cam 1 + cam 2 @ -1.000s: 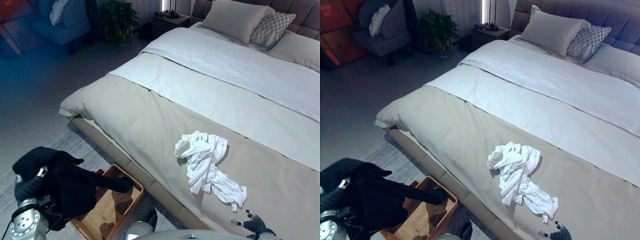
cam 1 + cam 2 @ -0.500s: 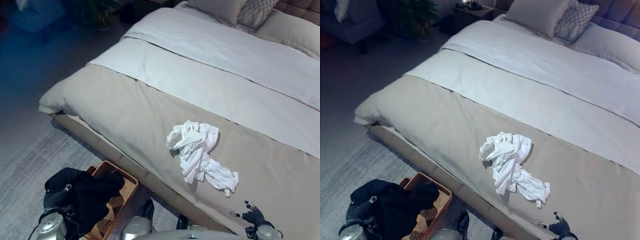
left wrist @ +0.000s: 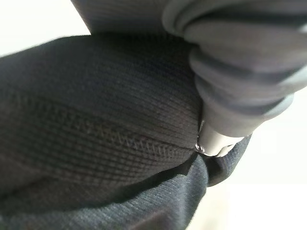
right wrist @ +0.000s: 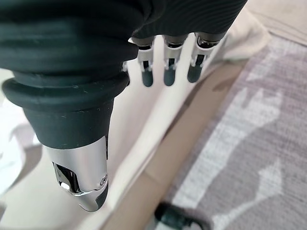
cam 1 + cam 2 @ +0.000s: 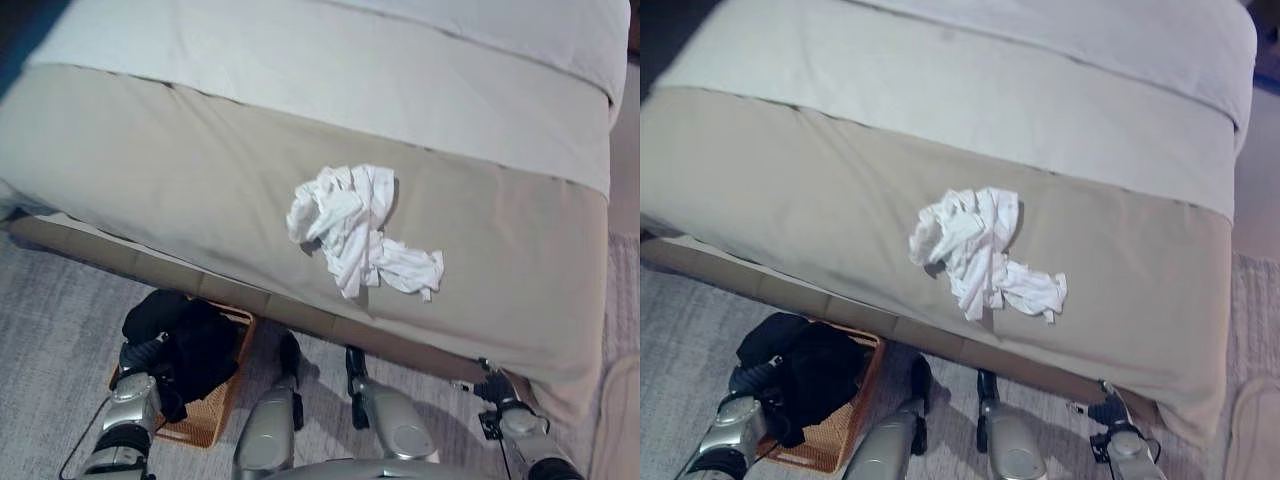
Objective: Pick up clothes into the bucket
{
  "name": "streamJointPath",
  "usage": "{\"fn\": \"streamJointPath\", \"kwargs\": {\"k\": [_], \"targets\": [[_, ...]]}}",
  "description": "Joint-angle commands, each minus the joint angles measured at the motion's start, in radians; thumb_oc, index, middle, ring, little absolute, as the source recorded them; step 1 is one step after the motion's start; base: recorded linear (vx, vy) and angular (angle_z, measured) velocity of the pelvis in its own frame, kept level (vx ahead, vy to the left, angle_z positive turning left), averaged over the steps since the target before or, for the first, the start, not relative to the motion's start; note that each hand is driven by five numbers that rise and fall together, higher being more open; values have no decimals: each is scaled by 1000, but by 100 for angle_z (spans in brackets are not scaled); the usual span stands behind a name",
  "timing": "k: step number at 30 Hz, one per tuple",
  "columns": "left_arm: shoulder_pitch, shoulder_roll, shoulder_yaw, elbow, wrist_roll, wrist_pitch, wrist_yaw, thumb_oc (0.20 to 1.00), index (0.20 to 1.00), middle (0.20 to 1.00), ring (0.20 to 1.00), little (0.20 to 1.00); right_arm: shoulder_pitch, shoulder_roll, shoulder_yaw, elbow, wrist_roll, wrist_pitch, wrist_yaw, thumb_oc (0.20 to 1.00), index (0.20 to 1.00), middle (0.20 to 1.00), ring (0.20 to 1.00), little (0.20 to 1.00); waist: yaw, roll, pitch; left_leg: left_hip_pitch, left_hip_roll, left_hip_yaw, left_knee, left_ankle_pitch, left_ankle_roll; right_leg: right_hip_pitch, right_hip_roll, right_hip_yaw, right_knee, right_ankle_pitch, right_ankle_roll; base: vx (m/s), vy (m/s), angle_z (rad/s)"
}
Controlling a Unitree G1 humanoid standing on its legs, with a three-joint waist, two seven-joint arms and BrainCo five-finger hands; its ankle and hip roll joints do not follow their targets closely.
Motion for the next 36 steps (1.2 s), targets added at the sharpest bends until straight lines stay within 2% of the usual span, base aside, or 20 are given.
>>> {"fn": "streamJointPath", "kwargs": {"k": [1, 4, 12, 13, 14, 15, 16, 19, 22, 23, 30, 31, 34, 35, 36], "targets": [[20, 64, -9, 42, 70, -5, 63, 200, 200, 200, 200, 200, 17, -51, 67, -45, 46, -43, -48, 1000, 1000, 1000, 1000, 1000, -15, -43, -45, -93, -4, -2, 157, -66, 44, -86, -28, 11, -12, 128, 39, -22, 35, -39], [0, 63, -15, 37, 60, -3, 80, 200, 200, 200, 200, 200, 10, -50, 77, -60, 51, -44, -56, 1000, 1000, 1000, 1000, 1000, -25, -57, -27, -152, -3, 13, 198, -80, 45, -131, -29, 37, -28, 149, 43, -24, 62, -23], [-61, 87, -49, 68, 82, 15, 102, 200, 200, 200, 200, 200, -15, -50, 84, -117, 87, -69, -74, 1000, 1000, 1000, 1000, 1000, -49, -75, 5, -286, -1, 12, 277, -95, 49, -234, -23, 50, -15, 167, 41, -47, 33, -3], [-77, 99, -41, 84, 74, 19, 107, 200, 200, 200, 200, 200, -24, -46, 93, -124, 92, -74, -76, 1000, 1000, 1000, 1000, 1000, -54, -89, 11, -317, 2, 10, 303, -103, 50, -254, -18, 48, -19, 178, 41, 38, -20, -2], [-77, 104, -37, 78, 64, 18, 112, 200, 200, 200, 200, 200, -26, -44, 100, -128, 93, -76, -78, 1000, 1000, 1000, 1000, 1000, -50, -87, 7, -320, 14, -2, 323, -145, 46, -248, -5, 51, -22, 162, 45, -35, -38, -2], [-78, 105, -36, 77, 64, 18, 112, 200, 200, 200, 200, 200, -28, -44, 100, -129, 93, -76, -78, 1000, 1000, 1000, 1000, 1000, -55, -97, 12, -335, 7, 8, 322, -110, 50, -263, -15, 50, -21, 184, 42, 67, -22, -7], [-80, 112, -17, 88, 50, 20, 119, 200, 200, 200, 200, 200, -40, -35, 113, -133, 100, -80, -80, 1000, 1000, 1000, 1000, 1000, -50, -104, 11, -341, 26, 4, 358, -163, 47, -256, 8, 59, -35, 177, 47, -27, -35, -11], [-83, 125, 0, 116, 52, 32, 136, 200, 200, 200, 200, 200, -41, -30, 129, -146, 100, -85, -80, 1000, 1000, 1000, 1000, 1000, -51, -124, 10, -360, 36, 9, 385, -177, 48, -259, 20, 74, -55, 191, 48, 17, -26, -20], [-91, 113, 12, 145, 49, 47, 158, 200, 200, 200, 200, 200, -38, -25, 142, -151, 103, -84, -80, 1000, 1000, 1000, 1000, 1000, -46, -130, 6, -366, 46, 8, 391, -180, 46, -257, 25, 76, -64, 190, 47, -2, -24, -15], [-93, 107, 14, 156, 53, 55, 162, 1000, 1000, 1000, 1000, 1000, -35, -27, 144, -163, 99, -82, -79, 1000, 1000, 1000, 1000, 1000, -45, -129, 4, -360, 46, 6, 381, -176, 45, -256, 24, 75, -65, 188, 45, -3, -21, -4], [-79, 64, 36, 214, 72, 90, 187, 1000, 1000, 1000, 1000, 1000, -6, -40, 141, -181, 95, -76, -78, 1000, 1000, 1000, 1000, 1000, -35, -110, 0, -324, 26, -14, 332, -157, 42, -228, 9, 49, -72, 186, 42, -13, -12, 1], [-70, 54, 39, 212, 74, 94, 186, 1000, 1000, 1000, 1000, 1000, -3, -41, 139, -178, 94, -75, -76, 1000, 1000, 1000, 1000, 1000, -37, -115, 4, -329, 14, -7, 317, -113, 45, -239, -6, 45, -68, 206, 38, -92, -35, 4], [20, 15, 47, 170, 100, 98, 190, 1000, 1000, 1000, 1000, 1000, 23, -58, 117, -206, 84, -68, -70, 1000, 1000, 1000, 1000, 1000, -22, -91, 6, -298, -2, -16, 281, -96, 46, -220, -17, 32, -69, 204, 37, -30, -13, 7], [92, -21, 61, 120, 94, 91, 195, 1000, 1000, 1000, 1000, 1000, 45, -66, 99, -217, 83, -67, -67, 1000, 1000, 1000, 1000, 1000, -10, -74, 5, -277, -10, -21, 255, -83, 47, -207, -22, 23, -70, 202, 36, 8, -9, 6], [93, -21, 61, 119, 95, 91, 195, 1000, 1000, 1000, 1000, 1000, 46, -67, 99, -217, 83, -67, -67, 1000, 1000, 1000, 1000, 1000, -10, -74, 5, -276, -11, -21, 254, -83, 47, -207, -23, 23, -70, 202, 36, 14, -10, 16]]}}
